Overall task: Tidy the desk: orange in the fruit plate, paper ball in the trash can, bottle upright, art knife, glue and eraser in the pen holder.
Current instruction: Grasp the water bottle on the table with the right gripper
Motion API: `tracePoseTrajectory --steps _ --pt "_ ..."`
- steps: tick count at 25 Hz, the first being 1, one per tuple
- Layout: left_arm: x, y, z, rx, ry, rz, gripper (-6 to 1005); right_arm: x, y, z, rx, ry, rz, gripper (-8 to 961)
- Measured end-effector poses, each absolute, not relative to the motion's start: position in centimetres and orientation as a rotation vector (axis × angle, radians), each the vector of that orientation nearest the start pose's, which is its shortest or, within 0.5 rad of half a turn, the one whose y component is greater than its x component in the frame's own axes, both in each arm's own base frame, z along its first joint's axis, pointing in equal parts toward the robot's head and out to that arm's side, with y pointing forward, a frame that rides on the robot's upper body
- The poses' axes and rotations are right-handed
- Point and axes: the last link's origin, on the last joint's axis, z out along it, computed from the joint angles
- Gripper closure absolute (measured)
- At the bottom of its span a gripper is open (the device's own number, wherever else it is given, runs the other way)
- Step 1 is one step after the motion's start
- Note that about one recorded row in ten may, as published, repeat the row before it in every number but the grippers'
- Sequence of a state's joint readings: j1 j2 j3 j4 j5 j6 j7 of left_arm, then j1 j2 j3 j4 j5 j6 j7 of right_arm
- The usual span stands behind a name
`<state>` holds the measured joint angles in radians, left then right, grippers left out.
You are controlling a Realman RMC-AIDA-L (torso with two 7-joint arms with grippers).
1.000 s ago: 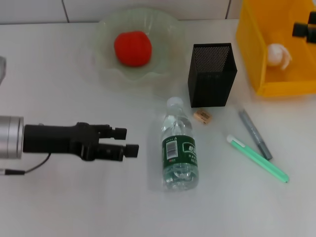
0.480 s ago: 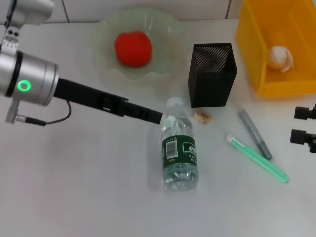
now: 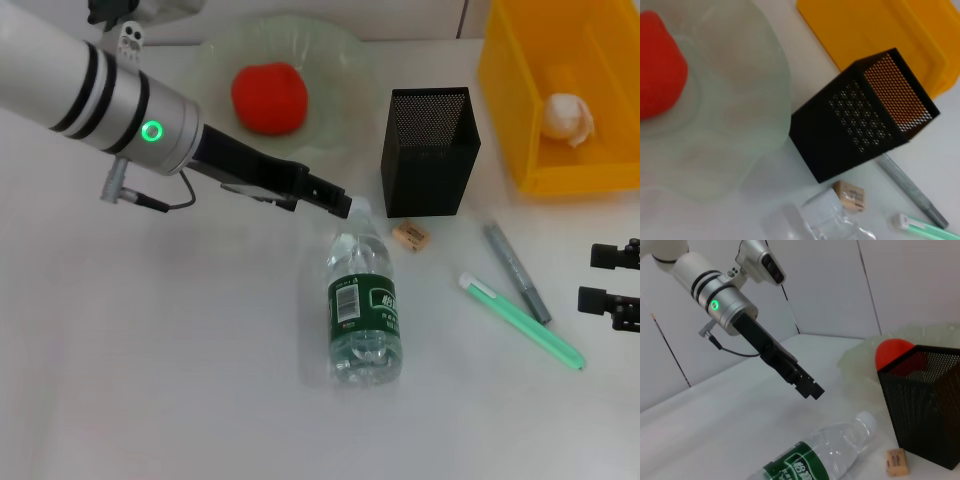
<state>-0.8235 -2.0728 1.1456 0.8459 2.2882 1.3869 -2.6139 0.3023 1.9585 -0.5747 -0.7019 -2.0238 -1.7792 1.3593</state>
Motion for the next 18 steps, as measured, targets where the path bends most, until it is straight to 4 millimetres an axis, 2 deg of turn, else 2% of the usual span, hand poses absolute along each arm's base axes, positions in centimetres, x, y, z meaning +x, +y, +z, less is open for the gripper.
tracePoseTrajectory --steps 10,18 --pt "-15.8 41.2 -5.6 -2.507 -1.472 -0.056 181 33.3 26.3 5.7 -2.672 0.767 0.643 245" --pt "-15.1 40.9 -7.2 -2.507 -1.502 -0.129 198 33.4 26.8 5.2 -2.655 0.773 0.614 245"
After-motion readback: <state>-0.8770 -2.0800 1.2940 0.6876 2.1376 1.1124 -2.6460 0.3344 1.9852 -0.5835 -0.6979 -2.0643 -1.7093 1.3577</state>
